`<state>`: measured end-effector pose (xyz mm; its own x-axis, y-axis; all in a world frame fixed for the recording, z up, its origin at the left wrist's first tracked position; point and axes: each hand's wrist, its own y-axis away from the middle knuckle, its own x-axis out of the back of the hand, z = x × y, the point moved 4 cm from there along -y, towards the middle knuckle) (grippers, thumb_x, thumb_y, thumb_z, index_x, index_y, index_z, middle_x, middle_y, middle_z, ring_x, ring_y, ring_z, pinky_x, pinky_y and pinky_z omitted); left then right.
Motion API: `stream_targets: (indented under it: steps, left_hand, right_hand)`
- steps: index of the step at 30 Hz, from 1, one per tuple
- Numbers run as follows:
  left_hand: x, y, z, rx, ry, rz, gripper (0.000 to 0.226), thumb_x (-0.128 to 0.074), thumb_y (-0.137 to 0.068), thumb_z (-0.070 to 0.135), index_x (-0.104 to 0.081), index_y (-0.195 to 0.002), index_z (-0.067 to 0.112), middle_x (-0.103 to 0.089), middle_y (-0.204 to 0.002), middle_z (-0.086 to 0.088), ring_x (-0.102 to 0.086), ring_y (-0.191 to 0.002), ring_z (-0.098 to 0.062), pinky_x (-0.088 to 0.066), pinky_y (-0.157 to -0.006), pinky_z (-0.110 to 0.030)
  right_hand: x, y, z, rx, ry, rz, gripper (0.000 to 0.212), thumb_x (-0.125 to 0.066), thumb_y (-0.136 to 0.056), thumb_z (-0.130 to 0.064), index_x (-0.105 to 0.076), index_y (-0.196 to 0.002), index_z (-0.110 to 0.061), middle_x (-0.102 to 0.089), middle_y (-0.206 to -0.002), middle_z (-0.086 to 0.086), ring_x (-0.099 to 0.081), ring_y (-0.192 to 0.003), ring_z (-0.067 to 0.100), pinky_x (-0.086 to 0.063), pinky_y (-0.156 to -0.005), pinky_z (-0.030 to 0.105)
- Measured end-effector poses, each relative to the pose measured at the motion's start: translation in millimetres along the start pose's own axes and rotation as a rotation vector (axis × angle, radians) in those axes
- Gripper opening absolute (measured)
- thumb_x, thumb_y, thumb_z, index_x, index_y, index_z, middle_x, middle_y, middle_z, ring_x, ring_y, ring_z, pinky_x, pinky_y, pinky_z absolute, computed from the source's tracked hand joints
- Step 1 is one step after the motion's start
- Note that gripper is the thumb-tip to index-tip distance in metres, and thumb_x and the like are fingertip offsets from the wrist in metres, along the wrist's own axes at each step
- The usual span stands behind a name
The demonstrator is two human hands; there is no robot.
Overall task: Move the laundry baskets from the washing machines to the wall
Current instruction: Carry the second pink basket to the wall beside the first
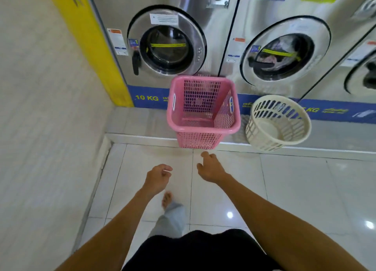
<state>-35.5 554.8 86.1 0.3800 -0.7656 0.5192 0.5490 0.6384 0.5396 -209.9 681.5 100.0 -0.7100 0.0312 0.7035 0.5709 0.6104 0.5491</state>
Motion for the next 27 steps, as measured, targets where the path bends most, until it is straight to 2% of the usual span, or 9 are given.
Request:
stream_targets:
  steps: [3,8,11,14,17,20,22,24,27]
  left_hand:
    - [13,-45,18,0.033,0.011,-0.023,0.023,-0.058,-0.083,0.01,-0.069,-0.091,0.029,-0.075,-0.099,-0.004,-0.07,-0.093,-0.022,-0.055,-0.089,-0.034]
    - [34,-120,50,0.089,0.013,0.053,0.017,-0.063,-0.081,0.014,-0.07,-0.09,0.027,-0.075,-0.099,-0.004,-0.07,-0.094,-0.023,-0.057,-0.087,-0.036]
    - [28,-154,79,0.11,-0.011,0.009,0.018,-0.063,-0.081,0.016,-0.071,-0.094,0.026,-0.074,-0.097,-0.003,-0.068,-0.094,-0.023,-0.056,-0.084,-0.034]
    - [19,-186,99,0.12,-0.04,-0.014,0.021,-0.063,-0.081,0.018,-0.071,-0.099,0.025,-0.073,-0.099,-0.004,-0.068,-0.096,-0.025,-0.056,-0.087,-0.036]
    - [16,-211,115,0.138,-0.062,-0.013,0.016,-0.062,-0.082,0.019,-0.071,-0.095,0.024,-0.073,-0.1,-0.005,-0.068,-0.096,-0.027,-0.056,-0.088,-0.037]
    - [20,-234,122,0.18,-0.086,0.023,0.018,-0.057,-0.084,0.018,-0.07,-0.093,0.025,-0.073,-0.103,-0.006,-0.068,-0.096,-0.03,-0.056,-0.088,-0.04]
    - [25,-249,126,0.187,-0.142,0.042,0.021,-0.056,-0.086,0.018,-0.071,-0.1,0.025,-0.073,-0.107,-0.007,-0.069,-0.096,-0.032,-0.056,-0.087,-0.041]
    - [28,-268,128,0.183,-0.209,0.06,0.028,-0.055,-0.089,0.016,-0.072,-0.11,0.022,-0.072,-0.115,-0.009,-0.068,-0.098,-0.034,-0.055,-0.088,-0.041]
    - [32,-290,136,0.205,-0.247,0.132,0.033,-0.051,-0.094,0.018,-0.068,-0.122,0.02,-0.065,-0.129,-0.012,-0.063,-0.112,-0.036,-0.05,-0.098,-0.044]
  right_hand:
    - [28,-34,5,-0.058,0.003,-0.009,0.054,-0.05,-0.1,-0.026,-0.035,-0.148,-0.007,-0.042,-0.146,0.023,-0.049,-0.131,0.039,-0.044,-0.106,0.047]
    - [73,-82,9,-0.103,-0.054,0.043,0.044,-0.048,-0.1,-0.022,-0.045,-0.141,-0.007,-0.059,-0.138,0.016,-0.058,-0.125,0.035,-0.047,-0.102,0.045]
    - [93,-107,19,-0.139,-0.06,0.065,0.04,-0.05,-0.1,-0.024,-0.049,-0.136,-0.006,-0.058,-0.138,0.017,-0.059,-0.123,0.035,-0.049,-0.102,0.046]
    - [106,-135,35,-0.197,-0.08,0.079,0.044,-0.053,-0.098,-0.022,-0.047,-0.138,-0.005,-0.046,-0.143,0.019,-0.055,-0.126,0.038,-0.05,-0.1,0.046]
    - [117,-169,53,-0.225,-0.085,0.091,0.044,-0.054,-0.09,-0.022,-0.049,-0.133,-0.01,-0.05,-0.139,0.016,-0.055,-0.124,0.038,-0.054,-0.097,0.048]
    - [109,-229,92,-0.284,-0.095,-0.016,0.051,-0.046,-0.08,-0.03,-0.049,-0.128,-0.014,-0.051,-0.135,0.015,-0.056,-0.121,0.037,-0.055,-0.095,0.051]
    - [117,-260,99,-0.288,-0.105,-0.092,0.046,-0.048,-0.08,-0.028,-0.055,-0.123,-0.011,-0.061,-0.124,0.015,-0.062,-0.113,0.035,-0.058,-0.091,0.047]
    - [141,-271,90,-0.29,-0.13,-0.077,0.044,-0.051,-0.081,-0.026,-0.056,-0.121,-0.008,-0.065,-0.12,0.016,-0.065,-0.108,0.035,-0.058,-0.09,0.046]
    - [166,-285,91,-0.356,-0.173,-0.011,0.05,-0.055,-0.082,-0.022,-0.049,-0.13,-0.007,-0.051,-0.133,0.017,-0.058,-0.117,0.039,-0.053,-0.098,0.048]
